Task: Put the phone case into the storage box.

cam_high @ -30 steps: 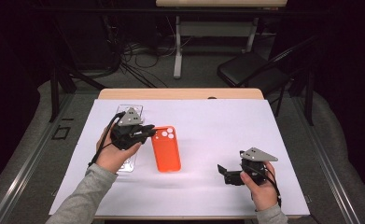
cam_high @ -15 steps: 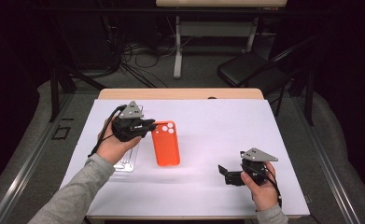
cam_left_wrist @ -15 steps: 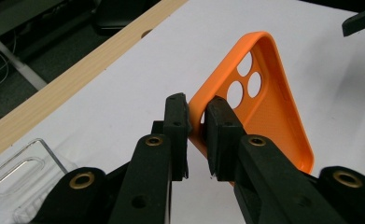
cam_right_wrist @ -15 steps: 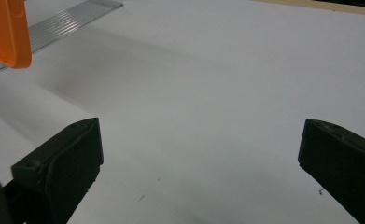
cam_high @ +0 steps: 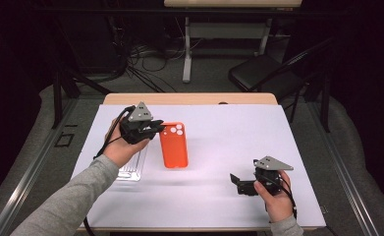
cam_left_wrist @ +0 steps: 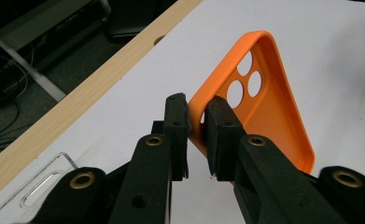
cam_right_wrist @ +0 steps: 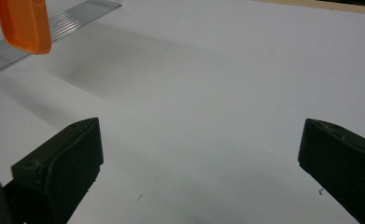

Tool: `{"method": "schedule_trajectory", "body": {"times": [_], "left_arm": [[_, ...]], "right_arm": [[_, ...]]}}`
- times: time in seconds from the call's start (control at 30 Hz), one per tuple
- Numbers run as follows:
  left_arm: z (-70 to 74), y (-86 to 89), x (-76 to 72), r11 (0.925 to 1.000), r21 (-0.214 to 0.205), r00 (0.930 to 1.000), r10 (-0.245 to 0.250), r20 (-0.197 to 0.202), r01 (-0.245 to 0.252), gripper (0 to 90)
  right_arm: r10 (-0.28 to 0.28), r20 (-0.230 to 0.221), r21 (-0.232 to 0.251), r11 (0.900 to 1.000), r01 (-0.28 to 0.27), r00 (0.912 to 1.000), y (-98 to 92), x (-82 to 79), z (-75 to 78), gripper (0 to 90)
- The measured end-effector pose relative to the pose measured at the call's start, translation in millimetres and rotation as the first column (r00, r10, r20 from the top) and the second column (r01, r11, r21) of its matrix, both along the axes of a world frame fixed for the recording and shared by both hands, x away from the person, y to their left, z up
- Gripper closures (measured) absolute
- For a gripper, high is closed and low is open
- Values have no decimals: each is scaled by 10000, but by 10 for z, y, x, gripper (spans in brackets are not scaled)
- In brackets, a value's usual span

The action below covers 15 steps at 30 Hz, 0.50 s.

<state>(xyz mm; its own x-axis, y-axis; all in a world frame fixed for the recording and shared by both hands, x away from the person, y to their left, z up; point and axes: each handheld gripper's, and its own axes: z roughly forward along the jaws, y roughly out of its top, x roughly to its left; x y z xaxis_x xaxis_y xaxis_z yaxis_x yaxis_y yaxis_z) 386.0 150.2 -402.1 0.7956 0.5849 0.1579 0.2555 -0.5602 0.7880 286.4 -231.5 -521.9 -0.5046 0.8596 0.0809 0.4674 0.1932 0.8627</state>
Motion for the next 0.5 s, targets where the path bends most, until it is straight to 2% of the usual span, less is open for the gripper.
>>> {"method": "schedule_trajectory", "body": {"times": [0.07, 0.23, 0.33, 0.5], "left_arm": [[6, 10, 11, 10000, -58, 9999, 24, 104, -23, 799], [4, 33, 49, 10000, 55, 9996, 57, 284, -59, 800], [12, 57, 83, 9998, 175, 9987, 10, 503, -18, 800], [54, 101, 144, 9999, 118, 9955, 103, 940, -114, 800]], "right_arm": [[-32, -120, 41, 10000, 33, 9999, -6, -11, 1, 0], [-55, -14, 110, 9999, 56, 10000, -22, -2, -1, 0], [-42, -39, 101, 9999, 43, 10000, -27, 0, -7, 0], [-51, -49, 126, 9999, 52, 10000, -33, 7, -22, 0]]}}
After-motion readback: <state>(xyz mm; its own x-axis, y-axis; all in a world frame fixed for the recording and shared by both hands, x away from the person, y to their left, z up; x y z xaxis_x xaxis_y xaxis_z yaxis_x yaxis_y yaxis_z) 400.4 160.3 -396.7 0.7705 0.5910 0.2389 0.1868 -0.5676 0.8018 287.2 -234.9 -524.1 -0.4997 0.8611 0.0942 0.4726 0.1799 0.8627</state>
